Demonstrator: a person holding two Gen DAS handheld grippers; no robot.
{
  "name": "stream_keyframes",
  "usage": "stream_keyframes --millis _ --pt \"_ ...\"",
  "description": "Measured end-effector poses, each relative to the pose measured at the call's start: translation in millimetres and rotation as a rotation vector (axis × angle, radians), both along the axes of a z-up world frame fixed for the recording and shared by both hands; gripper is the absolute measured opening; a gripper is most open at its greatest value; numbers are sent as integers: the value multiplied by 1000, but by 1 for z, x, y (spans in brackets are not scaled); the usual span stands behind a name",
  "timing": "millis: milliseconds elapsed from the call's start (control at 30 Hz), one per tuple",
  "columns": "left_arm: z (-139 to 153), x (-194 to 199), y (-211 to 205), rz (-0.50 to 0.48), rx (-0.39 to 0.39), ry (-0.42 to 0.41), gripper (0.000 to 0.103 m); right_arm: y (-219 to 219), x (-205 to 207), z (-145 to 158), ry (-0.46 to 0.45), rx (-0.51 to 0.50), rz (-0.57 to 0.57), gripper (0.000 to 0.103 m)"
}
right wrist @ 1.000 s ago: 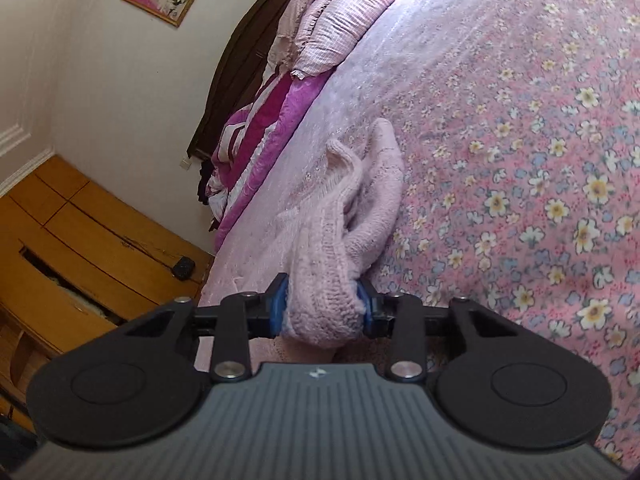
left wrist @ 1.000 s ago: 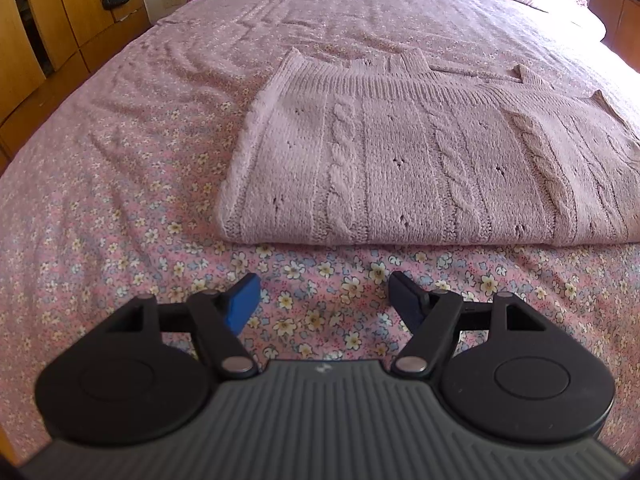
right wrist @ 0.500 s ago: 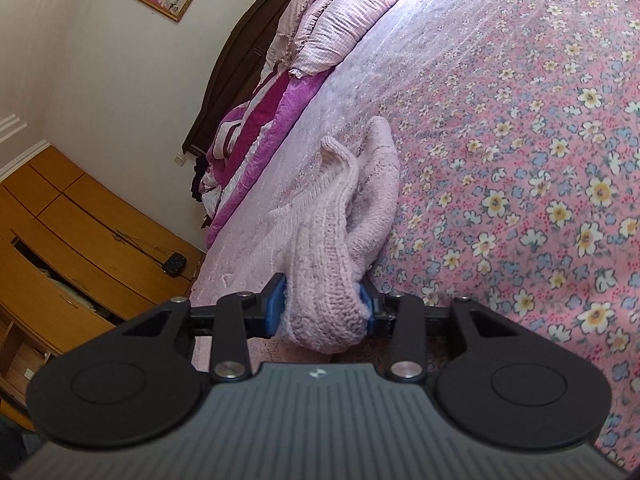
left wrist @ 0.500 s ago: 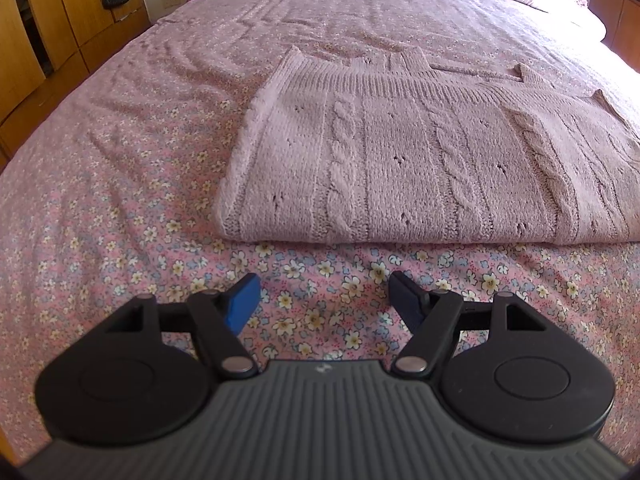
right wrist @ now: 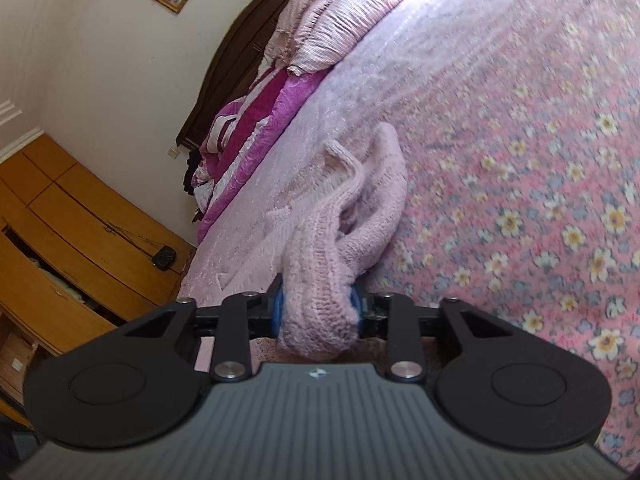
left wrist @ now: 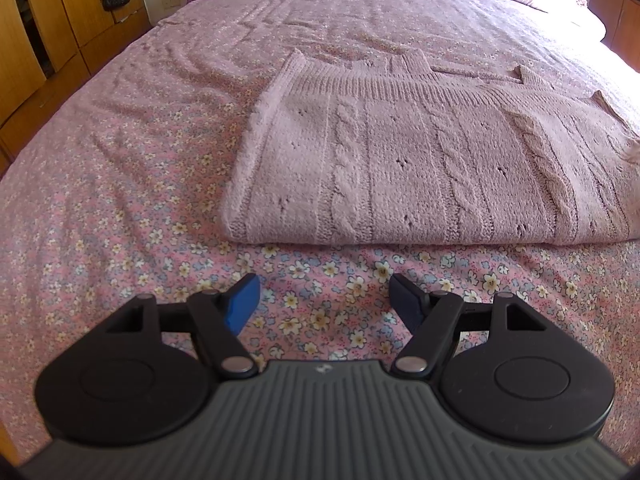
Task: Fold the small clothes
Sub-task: 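Grasp the cardigan side edge with the right gripper and lift it, then fold the lifted side over the cardigan with the right gripper and release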
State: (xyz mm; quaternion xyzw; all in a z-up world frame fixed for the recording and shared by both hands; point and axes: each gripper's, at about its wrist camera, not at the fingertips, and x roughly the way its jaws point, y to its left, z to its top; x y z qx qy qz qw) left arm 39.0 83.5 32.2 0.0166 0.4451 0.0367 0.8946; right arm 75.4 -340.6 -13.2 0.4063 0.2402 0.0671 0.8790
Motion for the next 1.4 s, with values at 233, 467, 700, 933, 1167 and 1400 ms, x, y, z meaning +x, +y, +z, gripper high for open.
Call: stream_keyframes --millis 233,467,700,933,1167,1400 --pt "15 0 13 4 -8 -37 73 6 10 23 -22 70 31 28" --pt "33 3 26 6 12 -78 73 27 18 54 -97 77 70 27" --pt "51 9 44 22 29 -125 73 79 35 96 -162 43 178 26" --pt "60 6 75 81 34 -157 73 151 53 128 -237 7 339 26" --pt "55 0 102 130 34 -149 73 243 76 118 -158 -126 564 26" --pt "48 3 115 127 19 -157 73 319 69 79 -31 -355 687 36"
